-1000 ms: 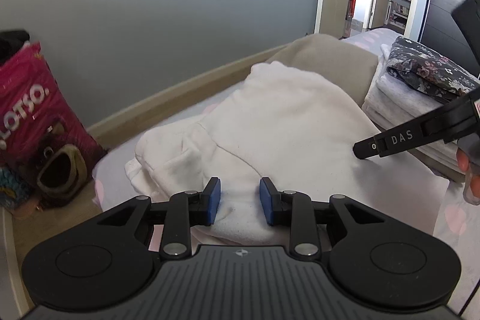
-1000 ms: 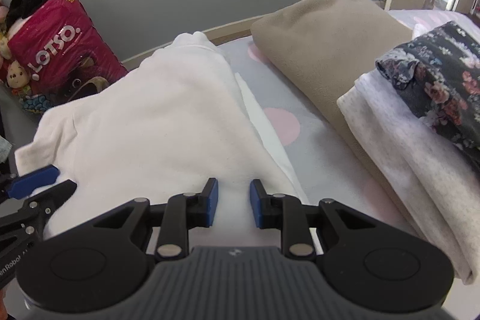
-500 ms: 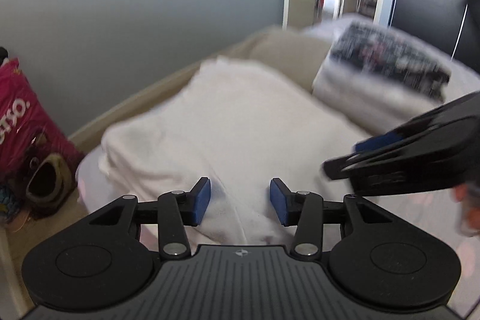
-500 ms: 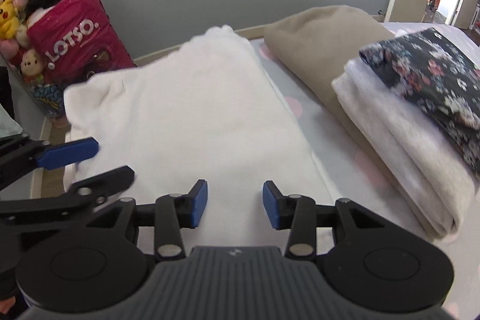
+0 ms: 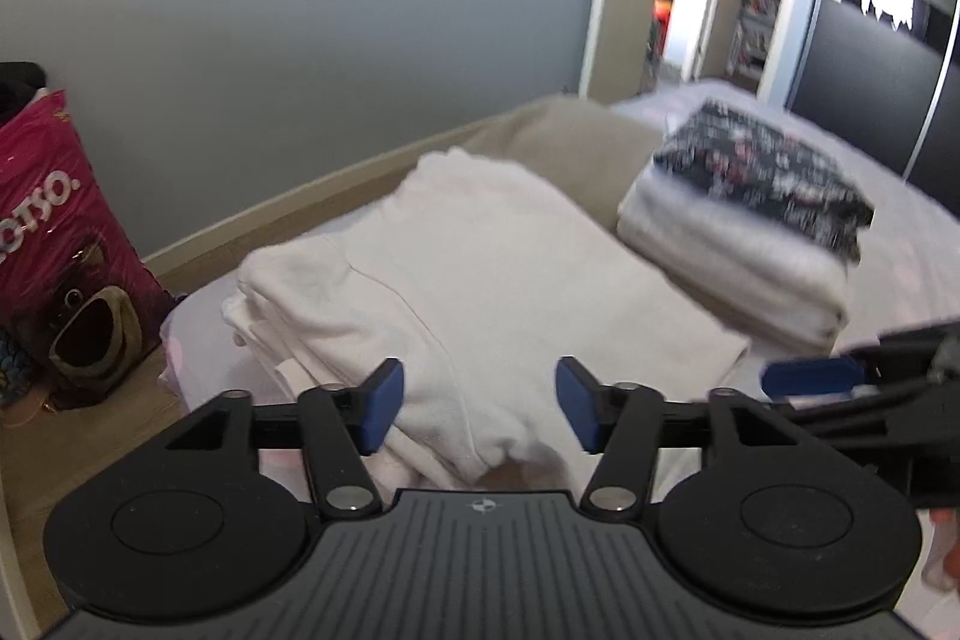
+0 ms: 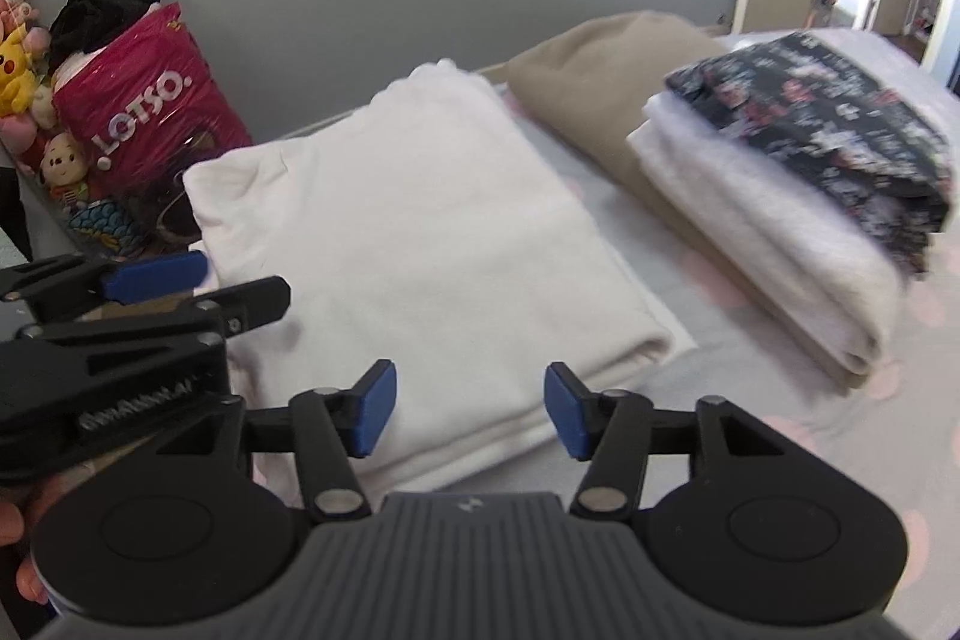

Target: Fold clothes

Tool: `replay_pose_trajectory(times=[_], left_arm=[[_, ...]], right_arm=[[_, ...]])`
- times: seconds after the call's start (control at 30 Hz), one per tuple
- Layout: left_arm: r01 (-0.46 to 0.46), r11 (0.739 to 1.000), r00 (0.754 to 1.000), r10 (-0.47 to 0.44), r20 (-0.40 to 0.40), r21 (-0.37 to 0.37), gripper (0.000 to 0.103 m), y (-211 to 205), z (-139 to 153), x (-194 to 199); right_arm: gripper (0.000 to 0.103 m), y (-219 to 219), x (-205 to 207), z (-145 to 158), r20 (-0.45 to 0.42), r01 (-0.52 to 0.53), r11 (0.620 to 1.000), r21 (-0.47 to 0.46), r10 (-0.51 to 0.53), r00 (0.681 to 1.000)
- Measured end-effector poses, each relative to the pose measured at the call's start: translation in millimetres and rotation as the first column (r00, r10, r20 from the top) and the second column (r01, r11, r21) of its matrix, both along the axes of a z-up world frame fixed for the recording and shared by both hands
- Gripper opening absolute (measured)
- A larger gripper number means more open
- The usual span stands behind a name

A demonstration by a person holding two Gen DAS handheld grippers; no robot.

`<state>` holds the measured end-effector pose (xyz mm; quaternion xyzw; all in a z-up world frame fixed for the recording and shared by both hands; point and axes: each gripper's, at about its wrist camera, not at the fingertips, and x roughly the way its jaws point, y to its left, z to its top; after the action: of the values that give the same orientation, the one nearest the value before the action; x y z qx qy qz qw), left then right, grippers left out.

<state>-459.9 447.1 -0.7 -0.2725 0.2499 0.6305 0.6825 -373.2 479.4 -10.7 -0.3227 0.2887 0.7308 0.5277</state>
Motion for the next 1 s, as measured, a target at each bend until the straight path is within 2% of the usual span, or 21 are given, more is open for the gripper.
replay_pose_trajectory(times=[0.17,0.27,0.3,0.33,0.4,0.53,0.63,0.73,0.87,1.0], left_arm=[[-0.040,0.999,0.997,0.039,0.060,0.021,0.062,-22.7,20.1,0.6],[0.007,1.000,0.996,-0.006,0.091,-0.008,0.067,-33.2,25.9,2.2],[0.015,1.000,0.996,-0.015,0.093,-0.005,0.074,-37.2,27.8,2.9],[0.021,1.000,0.996,-0.021,0.087,0.009,0.077,-42.2,30.2,3.3],[0.029,0.999,0.997,-0.032,0.075,0.030,0.077,-51.4,34.3,4.4],[0.018,0.999,0.998,-0.021,0.059,0.043,0.077,-64.8,39.7,3.8],[-0.002,0.999,1.000,0.002,0.018,0.034,0.077,-73.7,41.2,5.0],[-0.020,1.000,0.999,0.020,-0.043,0.016,0.077,-79.2,39.0,6.8],[0.012,1.000,0.999,-0.012,-0.038,-0.015,0.077,-85.5,34.0,8.1],[0.020,1.000,0.998,-0.021,-0.055,-0.012,0.077,-92.1,32.5,13.9]], right_arm=[[0.069,-30.4,6.5,12.6,-0.018,0.016,1.000,0.000,-0.016,1.000],[0.072,-51.6,10.9,19.6,-0.033,0.045,0.999,0.001,-0.045,0.998],[0.072,-59.2,11.8,21.4,-0.031,0.054,0.999,0.008,-0.054,0.998],[0.072,-66.7,12.5,23.4,-0.024,0.070,0.997,0.019,-0.069,0.997],[0.072,-81.3,14.0,27.9,-0.014,0.101,0.994,0.038,-0.101,0.995],[0.074,-108.3,21.7,37.1,-0.067,0.159,0.985,0.068,-0.155,0.986],[0.074,-123.7,23.4,39.0,-0.090,0.189,0.979,0.077,-0.182,0.979],[0.074,-132.8,19.3,36.7,-0.074,0.190,0.979,0.077,-0.185,0.980],[0.074,-142.7,14.7,33.9,-0.059,0.200,0.976,0.082,-0.195,0.979],[0.074,-151.7,14.5,34.0,-0.061,0.208,0.974,0.092,-0.203,0.977]])
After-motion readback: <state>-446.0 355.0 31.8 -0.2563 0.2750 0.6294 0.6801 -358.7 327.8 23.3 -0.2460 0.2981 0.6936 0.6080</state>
